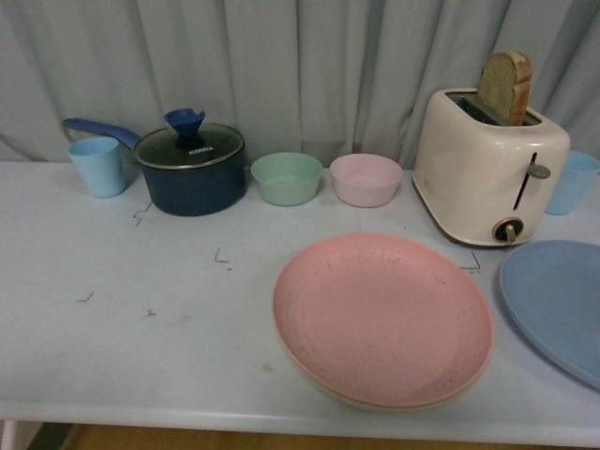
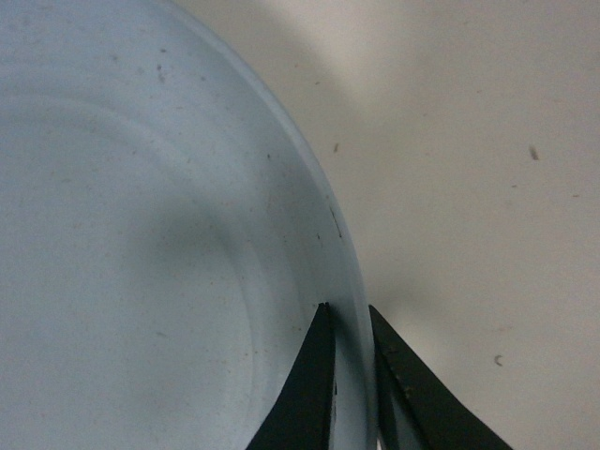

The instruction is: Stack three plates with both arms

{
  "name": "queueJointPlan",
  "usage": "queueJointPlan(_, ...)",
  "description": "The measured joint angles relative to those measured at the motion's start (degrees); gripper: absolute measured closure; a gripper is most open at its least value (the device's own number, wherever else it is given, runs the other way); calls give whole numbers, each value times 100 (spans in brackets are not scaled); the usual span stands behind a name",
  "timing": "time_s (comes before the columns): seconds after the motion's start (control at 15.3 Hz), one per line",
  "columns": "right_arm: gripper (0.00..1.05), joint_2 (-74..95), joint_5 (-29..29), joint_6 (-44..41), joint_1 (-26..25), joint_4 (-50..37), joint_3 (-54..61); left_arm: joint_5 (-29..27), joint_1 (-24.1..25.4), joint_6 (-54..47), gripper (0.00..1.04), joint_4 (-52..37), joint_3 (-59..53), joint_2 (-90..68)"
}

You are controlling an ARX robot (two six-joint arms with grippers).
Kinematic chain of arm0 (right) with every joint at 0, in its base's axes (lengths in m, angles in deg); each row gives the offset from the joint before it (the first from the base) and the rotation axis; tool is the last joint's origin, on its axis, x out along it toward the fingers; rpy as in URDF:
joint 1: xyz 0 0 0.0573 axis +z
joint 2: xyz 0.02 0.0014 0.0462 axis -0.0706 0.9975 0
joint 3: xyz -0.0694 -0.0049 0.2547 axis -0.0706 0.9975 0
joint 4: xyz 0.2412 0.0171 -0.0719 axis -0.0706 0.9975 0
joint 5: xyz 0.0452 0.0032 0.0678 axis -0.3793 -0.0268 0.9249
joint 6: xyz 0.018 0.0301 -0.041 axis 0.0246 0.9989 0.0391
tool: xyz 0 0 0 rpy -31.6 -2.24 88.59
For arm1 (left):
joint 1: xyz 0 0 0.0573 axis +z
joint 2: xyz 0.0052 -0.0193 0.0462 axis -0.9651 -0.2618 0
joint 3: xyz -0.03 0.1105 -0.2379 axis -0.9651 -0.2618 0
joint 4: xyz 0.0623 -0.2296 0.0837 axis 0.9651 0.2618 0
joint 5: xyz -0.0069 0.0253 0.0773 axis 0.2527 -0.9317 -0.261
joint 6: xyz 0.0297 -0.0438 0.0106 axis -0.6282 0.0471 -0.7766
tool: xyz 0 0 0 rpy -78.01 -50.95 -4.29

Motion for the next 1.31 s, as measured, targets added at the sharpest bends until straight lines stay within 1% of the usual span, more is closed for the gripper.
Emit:
queueJointPlan(0.07,97,-94,101,20,-70,4,46,0,0,0,7,0,0,0)
queueJointPlan(0.13,101,-269,186,17,-140,13,146,-2,0,0,7,0,0,0)
queueJointPlan(0.33,102,-1235,391,-48,-472,214,686,-4,-2,0,7,0,0,0)
queueJointPlan(0.46,102,-1965,634,-225,-704,518,1080,0,-2,0,7,0,0,0)
queueJointPlan(0.59,102,-2839,1027,-284,-754,767,1329,0,0,0,7,0,0,0)
queueJointPlan(0.65,102,-3314,1329,-229,-660,761,1390,-2,0,0,7,0,0,0)
queueJointPlan(0.72,102,-3674,1502,-81,-444,662,1447,-2,0,0,7,0,0,0)
queueJointPlan(0.85,102,-3866,1528,212,70,492,1567,-2,0,0,7,0,0,0)
queueJointPlan(1.05,102,-3602,1482,713,1023,87,1762,-2,0,0,7,0,0,0)
queueJointPlan(1.18,102,-3316,1432,1027,1517,-184,1786,-2,0,0,7,0,0,0)
queueJointPlan(1.31,102,-2918,1384,1320,1899,-369,1790,-2,-2,0,7,0,0,0)
